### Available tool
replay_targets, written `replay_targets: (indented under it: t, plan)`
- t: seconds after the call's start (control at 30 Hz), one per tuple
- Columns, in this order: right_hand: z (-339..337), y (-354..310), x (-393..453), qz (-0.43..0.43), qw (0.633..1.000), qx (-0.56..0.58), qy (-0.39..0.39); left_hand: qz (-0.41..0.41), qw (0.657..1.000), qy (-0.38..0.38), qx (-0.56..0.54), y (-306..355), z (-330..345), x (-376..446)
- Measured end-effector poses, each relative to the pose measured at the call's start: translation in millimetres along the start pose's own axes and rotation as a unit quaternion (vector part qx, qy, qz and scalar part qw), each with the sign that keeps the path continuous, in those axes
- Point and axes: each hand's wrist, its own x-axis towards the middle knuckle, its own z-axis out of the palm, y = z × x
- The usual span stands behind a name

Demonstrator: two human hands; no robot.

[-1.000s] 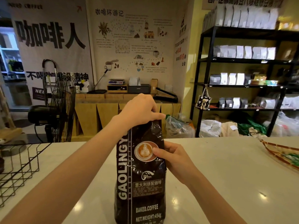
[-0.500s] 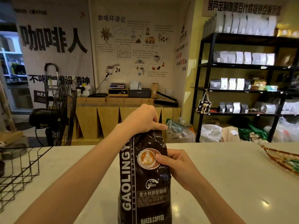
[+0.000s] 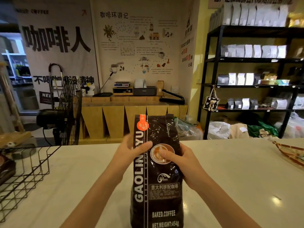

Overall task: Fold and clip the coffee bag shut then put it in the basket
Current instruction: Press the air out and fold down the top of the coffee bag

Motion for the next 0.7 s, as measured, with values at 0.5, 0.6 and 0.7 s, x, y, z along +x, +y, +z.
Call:
replay_targets:
  t: [0.5,0.6,0.7]
  plan:
    - [7.5,4.5,2.7,0.01,0.998,0.024,0.06,-0.018,0.989,-0.001,-0.15,-26.8,5.9,-2.9]
    - [8.2,4.4,1.8,0.023,0.998,0.046,0.048,-0.007,0.99,-0.014,-0.143,-26.2,2.3,-1.2]
    - [7.8,5.8,2.7,0.031,0.997,0.055,0.045,0.0,0.99,-0.017,-0.143,-27.8,0.6,0.4]
